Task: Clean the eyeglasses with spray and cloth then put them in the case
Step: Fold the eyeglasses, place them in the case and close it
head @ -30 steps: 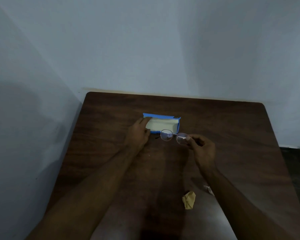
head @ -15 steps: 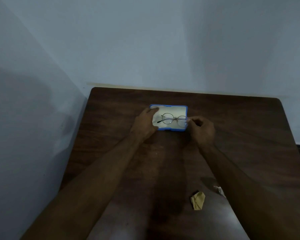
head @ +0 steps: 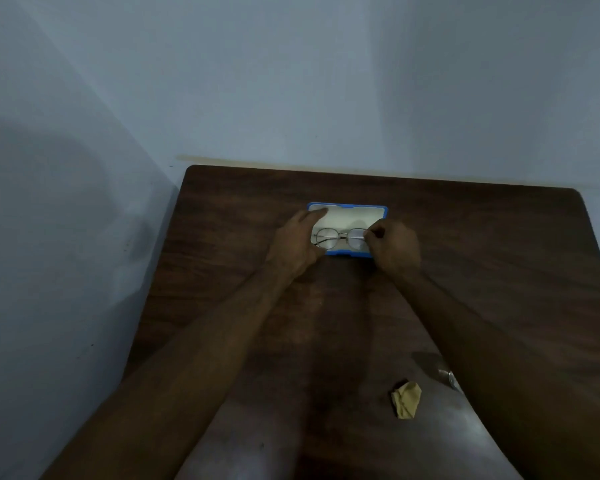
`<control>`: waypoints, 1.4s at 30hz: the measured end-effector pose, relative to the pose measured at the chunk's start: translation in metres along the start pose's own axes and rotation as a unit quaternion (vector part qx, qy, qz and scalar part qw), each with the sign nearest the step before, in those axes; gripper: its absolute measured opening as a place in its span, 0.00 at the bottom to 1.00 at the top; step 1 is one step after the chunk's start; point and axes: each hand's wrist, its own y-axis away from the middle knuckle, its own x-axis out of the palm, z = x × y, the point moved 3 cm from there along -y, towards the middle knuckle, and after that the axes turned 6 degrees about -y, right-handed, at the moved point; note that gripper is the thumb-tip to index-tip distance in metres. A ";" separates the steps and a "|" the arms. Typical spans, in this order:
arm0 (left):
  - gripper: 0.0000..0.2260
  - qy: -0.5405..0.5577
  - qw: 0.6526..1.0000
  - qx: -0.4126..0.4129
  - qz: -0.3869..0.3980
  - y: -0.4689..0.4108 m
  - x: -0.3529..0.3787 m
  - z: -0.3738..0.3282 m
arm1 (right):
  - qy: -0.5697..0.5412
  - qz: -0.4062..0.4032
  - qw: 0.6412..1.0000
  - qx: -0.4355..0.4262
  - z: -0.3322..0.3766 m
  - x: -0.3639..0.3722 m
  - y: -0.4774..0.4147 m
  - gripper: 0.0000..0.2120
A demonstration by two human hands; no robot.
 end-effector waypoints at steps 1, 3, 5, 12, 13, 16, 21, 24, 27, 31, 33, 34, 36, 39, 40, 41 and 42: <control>0.37 0.006 1.000 0.003 -0.008 0.001 0.000 0.000 | 0.022 -0.004 1.000 -0.004 0.002 0.001 0.002 0.10; 0.36 0.014 1.000 0.008 -0.021 0.003 0.002 0.001 | 0.071 -0.023 0.997 -0.024 0.004 0.003 0.006 0.11; 0.36 0.014 0.999 0.010 -0.027 0.004 0.003 0.002 | 0.105 -0.039 0.993 -0.044 0.004 0.007 0.010 0.12; 0.37 -0.012 0.999 0.013 -0.035 0.007 0.008 0.004 | 0.089 -0.074 0.992 -0.059 0.000 0.014 0.018 0.13; 0.37 -0.016 0.999 0.014 -0.035 0.007 0.010 0.005 | 0.082 -0.074 0.992 -0.061 -0.001 0.013 0.018 0.13; 0.35 -0.026 0.999 0.018 -0.033 0.009 0.012 0.005 | 0.063 -0.064 0.994 -0.061 -0.004 0.012 0.021 0.14; 0.33 -0.020 0.997 0.047 -0.059 0.016 0.013 0.006 | 0.038 -0.061 0.996 -0.061 -0.008 0.010 0.026 0.18; 0.31 -0.012 0.996 0.060 -0.068 0.020 0.013 0.005 | 0.023 -0.057 0.996 -0.062 -0.009 0.008 0.029 0.19; 0.30 -0.016 0.995 0.060 -0.080 0.023 0.015 0.005 | 0.027 -0.052 0.997 -0.055 -0.010 0.006 0.030 0.20; 0.29 0.002 0.993 0.073 -0.093 0.031 0.015 0.003 | 0.017 -0.053 0.996 -0.066 -0.010 0.003 0.039 0.20; 0.28 0.014 0.990 0.080 -0.111 0.038 0.013 0.001 | 0.003 -0.054 0.996 -0.070 -0.010 0.002 0.046 0.19; 0.27 0.021 0.989 0.081 -0.123 0.042 0.012 0.000 | -0.002 -0.059 0.996 -0.070 -0.009 0.001 0.051 0.18; 0.25 0.033 0.986 0.075 -0.146 0.053 0.013 -0.003 | -0.014 -0.069 0.995 -0.068 -0.010 0.001 0.062 0.17; 0.22 0.057 0.982 0.067 -0.164 0.076 0.023 -0.012 | -0.040 -0.081 0.993 -0.079 -0.014 0.002 0.085 0.16; 0.22 0.064 0.981 0.067 -0.170 0.084 0.028 -0.016 | -0.048 -0.086 0.991 -0.087 -0.016 0.003 0.092 0.16; 0.22 0.071 0.980 0.068 -0.171 0.094 0.034 -0.020 | -0.057 -0.089 0.990 -0.090 -0.019 0.003 0.102 0.15; 0.22 0.080 0.981 0.071 -0.164 0.103 0.039 -0.023 | -0.066 -0.090 0.990 -0.088 -0.022 0.003 0.111 0.15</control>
